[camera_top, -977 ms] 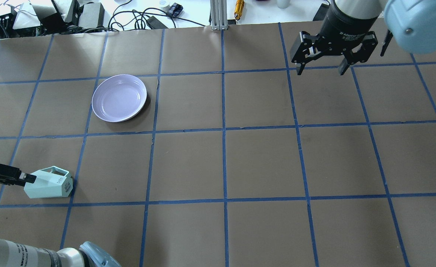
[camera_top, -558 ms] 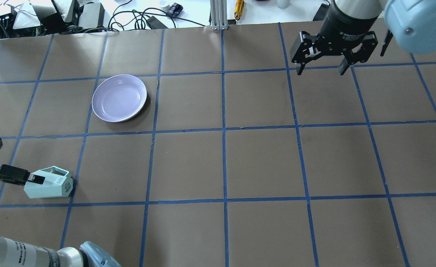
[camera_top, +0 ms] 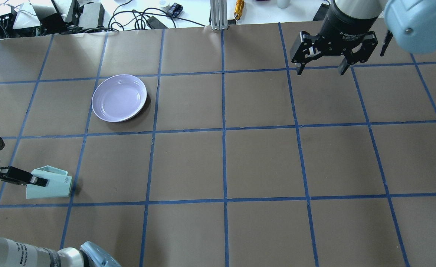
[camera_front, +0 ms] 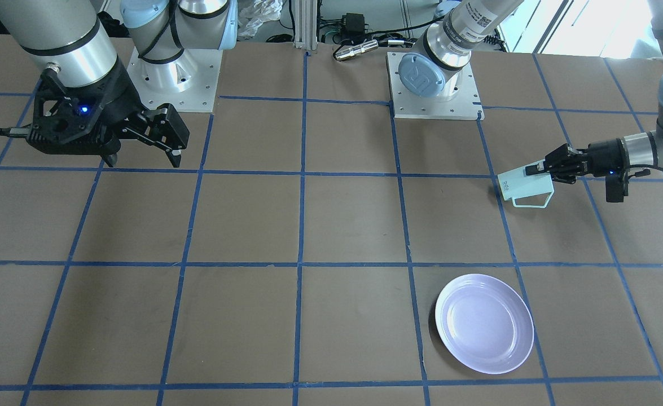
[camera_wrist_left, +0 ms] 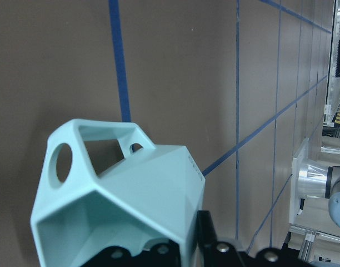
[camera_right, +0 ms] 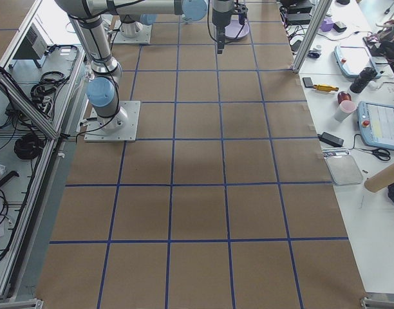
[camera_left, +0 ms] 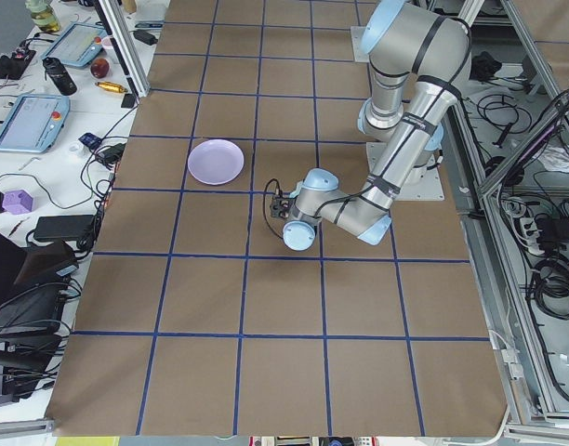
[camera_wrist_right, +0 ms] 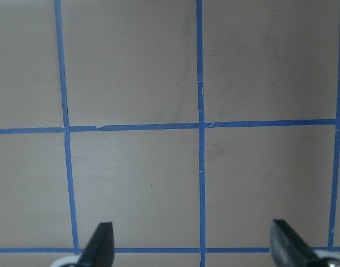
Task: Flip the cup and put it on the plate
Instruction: 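Lift the cup with the left gripper and carry it over the plate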
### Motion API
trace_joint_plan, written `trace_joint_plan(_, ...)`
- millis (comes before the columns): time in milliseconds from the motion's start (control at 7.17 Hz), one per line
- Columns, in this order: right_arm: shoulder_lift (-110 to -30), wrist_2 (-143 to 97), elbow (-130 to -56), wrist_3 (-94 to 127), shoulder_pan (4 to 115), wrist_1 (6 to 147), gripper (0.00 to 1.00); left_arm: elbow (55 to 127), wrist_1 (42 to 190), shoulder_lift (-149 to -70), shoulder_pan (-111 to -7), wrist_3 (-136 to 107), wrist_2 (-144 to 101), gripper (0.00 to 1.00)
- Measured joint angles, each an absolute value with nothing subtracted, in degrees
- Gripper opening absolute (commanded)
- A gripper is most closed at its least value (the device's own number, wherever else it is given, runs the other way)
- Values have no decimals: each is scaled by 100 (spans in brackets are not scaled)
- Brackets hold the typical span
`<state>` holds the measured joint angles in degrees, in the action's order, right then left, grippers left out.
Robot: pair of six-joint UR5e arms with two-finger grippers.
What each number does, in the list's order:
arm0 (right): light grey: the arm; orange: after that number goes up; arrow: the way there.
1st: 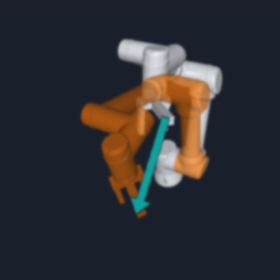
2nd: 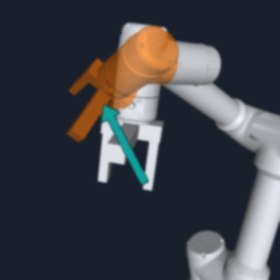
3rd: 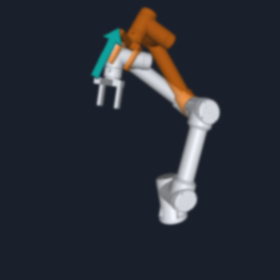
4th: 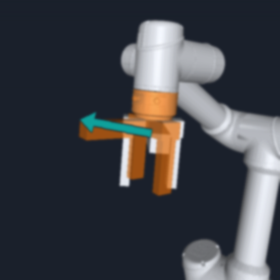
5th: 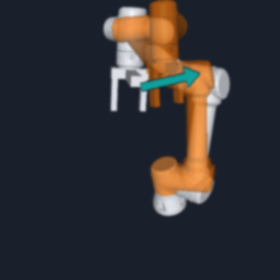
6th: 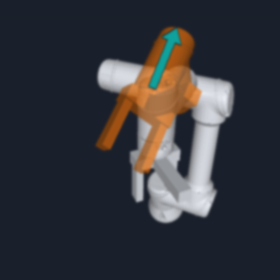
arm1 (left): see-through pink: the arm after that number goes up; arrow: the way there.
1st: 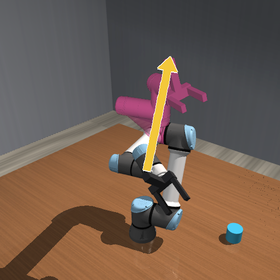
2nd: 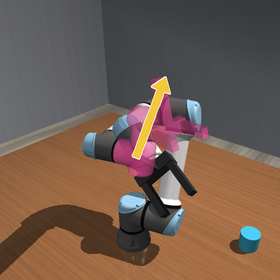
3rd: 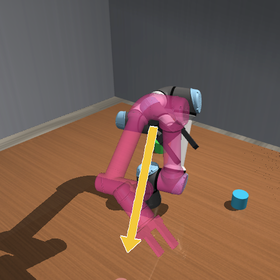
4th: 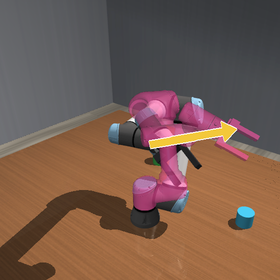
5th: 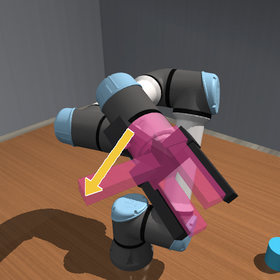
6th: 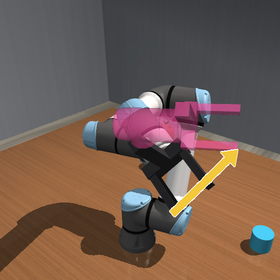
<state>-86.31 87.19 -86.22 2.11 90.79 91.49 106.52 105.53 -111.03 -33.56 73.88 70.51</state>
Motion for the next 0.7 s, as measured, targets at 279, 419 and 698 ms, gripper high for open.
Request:
trace_joint_plan(279,-8631,8719,-8622,211,9079,9149,100,10570,10776,-10828,-3458,7366,6928,0)
trace_joint_plan(419,-8631,8719,-8622,211,9079,9149,100,10441,10815,-10619,-3652,7266,6926,0)
trace_joint_plan(698,-8631,8719,-8622,211,9079,9149,100,9987,10814,-10196,-4257,6761,7007,0)
